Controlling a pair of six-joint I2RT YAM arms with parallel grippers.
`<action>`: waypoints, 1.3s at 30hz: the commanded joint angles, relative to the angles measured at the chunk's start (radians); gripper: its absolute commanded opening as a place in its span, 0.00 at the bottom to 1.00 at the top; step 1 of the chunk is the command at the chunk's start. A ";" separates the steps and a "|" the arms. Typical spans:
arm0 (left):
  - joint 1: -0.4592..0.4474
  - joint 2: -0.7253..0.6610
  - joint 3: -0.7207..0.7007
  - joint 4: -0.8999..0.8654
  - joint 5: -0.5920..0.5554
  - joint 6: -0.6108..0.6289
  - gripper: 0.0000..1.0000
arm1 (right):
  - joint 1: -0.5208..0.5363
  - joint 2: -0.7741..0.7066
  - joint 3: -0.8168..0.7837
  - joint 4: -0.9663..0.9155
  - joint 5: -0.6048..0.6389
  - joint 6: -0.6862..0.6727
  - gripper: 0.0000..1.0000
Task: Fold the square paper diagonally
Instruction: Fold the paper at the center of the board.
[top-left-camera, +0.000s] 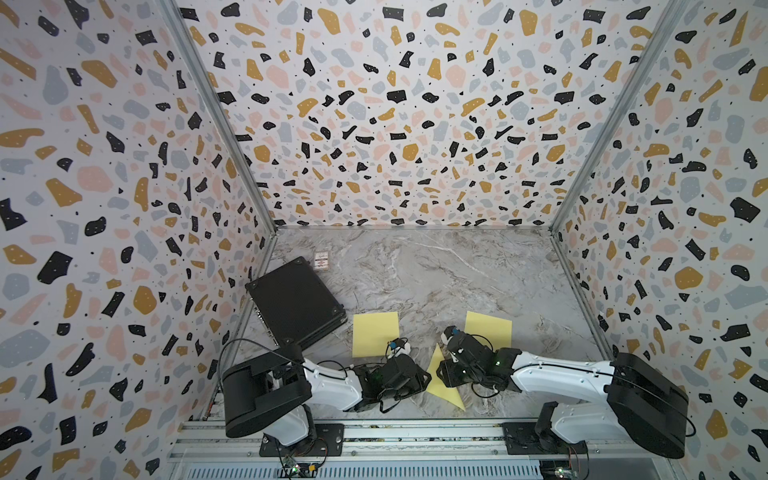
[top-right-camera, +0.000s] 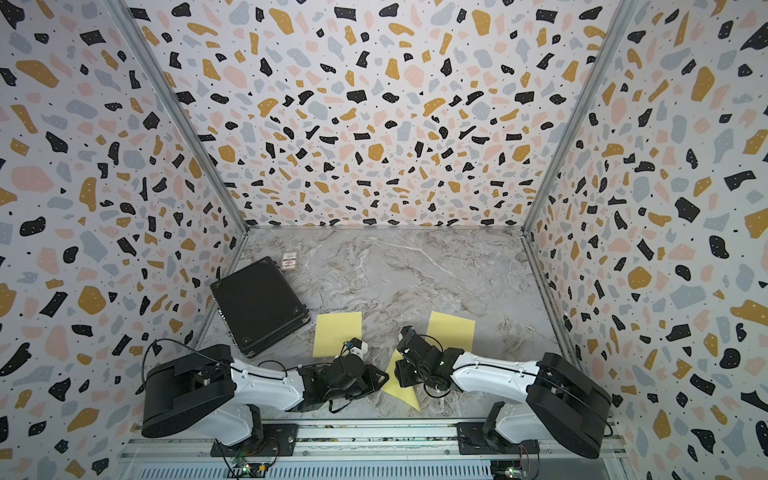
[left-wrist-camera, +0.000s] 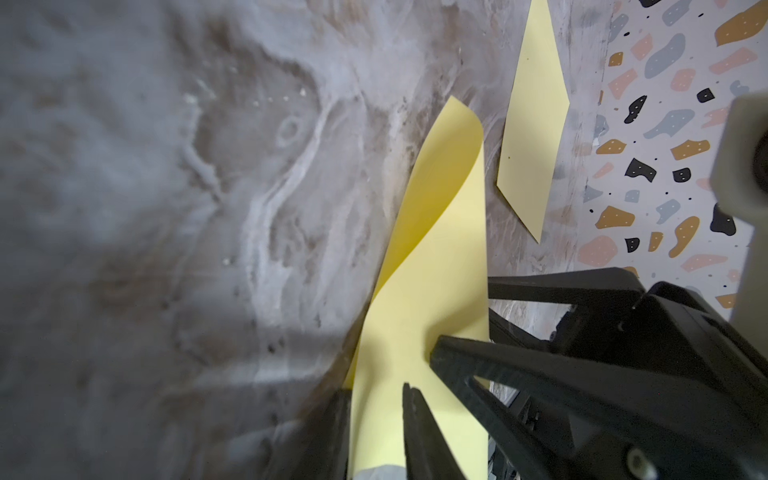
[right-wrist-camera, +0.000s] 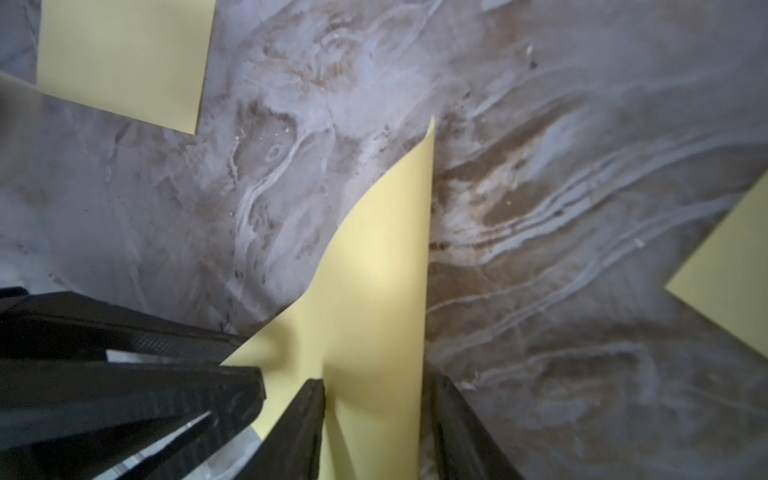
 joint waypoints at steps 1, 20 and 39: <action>-0.004 0.001 -0.028 -0.145 -0.021 0.017 0.26 | -0.002 -0.006 -0.021 -0.014 -0.017 -0.017 0.46; -0.004 0.004 -0.030 -0.159 -0.029 0.030 0.24 | -0.002 -0.004 -0.072 0.023 -0.103 -0.091 0.42; -0.004 0.009 -0.047 -0.145 -0.025 0.037 0.15 | -0.002 0.022 -0.057 -0.004 -0.054 -0.081 0.42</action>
